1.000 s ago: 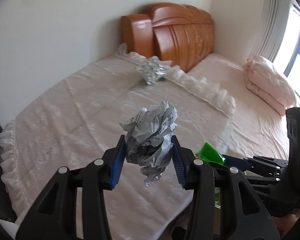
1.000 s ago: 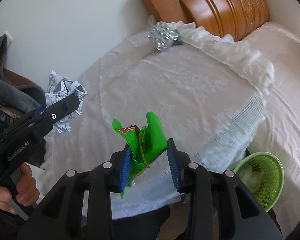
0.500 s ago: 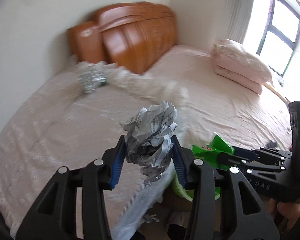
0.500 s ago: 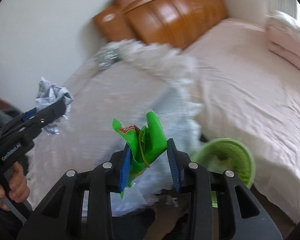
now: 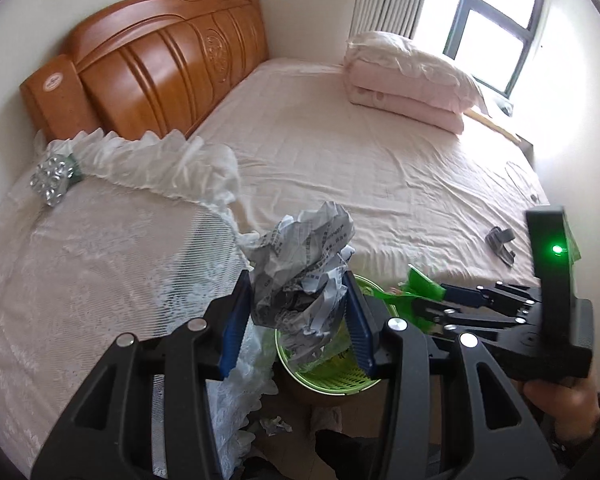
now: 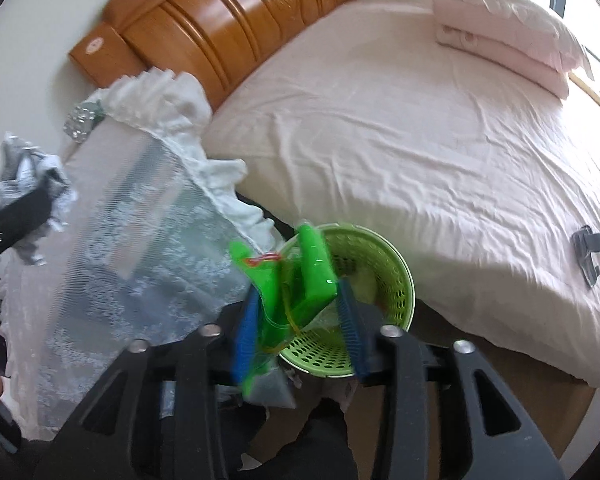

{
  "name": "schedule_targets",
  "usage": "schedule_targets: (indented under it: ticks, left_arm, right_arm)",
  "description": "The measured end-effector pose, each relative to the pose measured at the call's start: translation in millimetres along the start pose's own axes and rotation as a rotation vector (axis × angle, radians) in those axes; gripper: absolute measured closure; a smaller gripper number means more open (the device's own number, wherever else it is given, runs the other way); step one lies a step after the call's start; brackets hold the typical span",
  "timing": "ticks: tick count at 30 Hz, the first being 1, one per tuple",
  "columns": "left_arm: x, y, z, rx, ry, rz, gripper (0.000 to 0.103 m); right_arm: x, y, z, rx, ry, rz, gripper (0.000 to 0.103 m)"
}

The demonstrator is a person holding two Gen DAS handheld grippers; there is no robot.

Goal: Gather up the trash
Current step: 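Carry the paper and green bag to the wastebasket and release both, then grasp the foil blister pack with the left tool while the right tool grasps the green-white bag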

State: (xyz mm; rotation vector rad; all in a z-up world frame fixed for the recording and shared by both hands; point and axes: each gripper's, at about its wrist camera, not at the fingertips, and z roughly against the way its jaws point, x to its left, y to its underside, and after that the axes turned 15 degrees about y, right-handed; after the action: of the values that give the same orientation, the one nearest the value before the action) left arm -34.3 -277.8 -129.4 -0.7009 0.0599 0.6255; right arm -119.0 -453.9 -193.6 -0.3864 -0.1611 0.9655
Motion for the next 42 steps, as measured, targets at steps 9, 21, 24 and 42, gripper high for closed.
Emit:
schedule_targets:
  ticks: [9, 21, 24, 42]
  left_arm:
    - [-12, -1, -20, 0.051, 0.019, -0.013, 0.059]
    - [-34, -6, -34, 0.042, 0.072, -0.047, 0.018]
    - [-37, -6, -28, 0.011, 0.091, -0.047, 0.008]
    - [20, -3, 12, -0.039, -0.019, 0.067, 0.008]
  right_arm:
    - [-24, -9, 1, -0.004, 0.045, -0.065, 0.008]
    - [-50, -7, 2, -0.001, 0.104, -0.112, 0.004]
    - [-54, -6, 2, 0.002, 0.107, -0.129, 0.003]
    - [-12, -18, 14, -0.004, 0.030, -0.137, 0.003]
